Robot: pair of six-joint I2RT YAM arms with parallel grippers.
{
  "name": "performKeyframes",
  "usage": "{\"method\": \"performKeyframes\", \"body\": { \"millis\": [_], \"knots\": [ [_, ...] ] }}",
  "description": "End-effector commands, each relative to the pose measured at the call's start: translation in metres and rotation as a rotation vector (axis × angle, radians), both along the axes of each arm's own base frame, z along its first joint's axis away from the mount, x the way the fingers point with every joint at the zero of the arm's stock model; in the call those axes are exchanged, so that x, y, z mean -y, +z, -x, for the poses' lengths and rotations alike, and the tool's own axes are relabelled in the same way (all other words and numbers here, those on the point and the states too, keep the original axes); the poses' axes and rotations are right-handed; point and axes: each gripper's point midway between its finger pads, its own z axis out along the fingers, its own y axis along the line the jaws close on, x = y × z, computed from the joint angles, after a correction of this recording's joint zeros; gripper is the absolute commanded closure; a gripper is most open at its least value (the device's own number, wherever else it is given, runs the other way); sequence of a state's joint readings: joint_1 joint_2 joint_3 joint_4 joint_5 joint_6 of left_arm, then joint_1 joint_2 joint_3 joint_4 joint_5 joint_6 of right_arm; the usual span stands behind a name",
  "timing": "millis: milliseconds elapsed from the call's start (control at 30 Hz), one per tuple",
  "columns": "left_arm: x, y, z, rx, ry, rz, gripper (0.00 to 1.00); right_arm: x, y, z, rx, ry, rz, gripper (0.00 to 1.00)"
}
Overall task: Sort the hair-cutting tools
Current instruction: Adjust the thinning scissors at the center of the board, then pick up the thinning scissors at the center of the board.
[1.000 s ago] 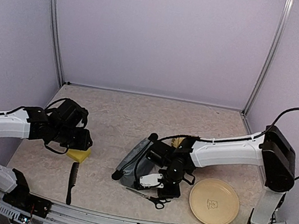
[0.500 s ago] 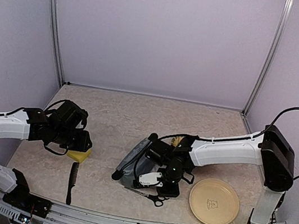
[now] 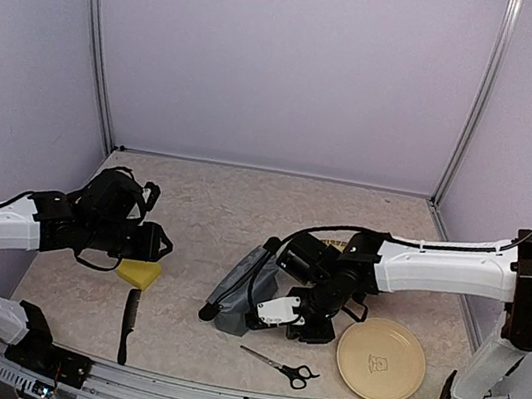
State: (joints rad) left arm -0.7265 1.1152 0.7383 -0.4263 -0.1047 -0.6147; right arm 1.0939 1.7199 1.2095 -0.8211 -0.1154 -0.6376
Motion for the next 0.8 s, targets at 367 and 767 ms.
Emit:
{"method": "performKeyframes", "body": {
  "millis": [367,767],
  "knots": [
    [0.012,0.018,-0.004,0.059,-0.038,0.057,0.67,0.049,-0.038,0.032,-0.145,-0.095,0.159,0.61],
    [0.012,0.006,-0.005,0.028,-0.027,0.035,0.67,0.037,-0.045,0.033,-0.191,-0.13,0.156,0.62]
  ]
}}
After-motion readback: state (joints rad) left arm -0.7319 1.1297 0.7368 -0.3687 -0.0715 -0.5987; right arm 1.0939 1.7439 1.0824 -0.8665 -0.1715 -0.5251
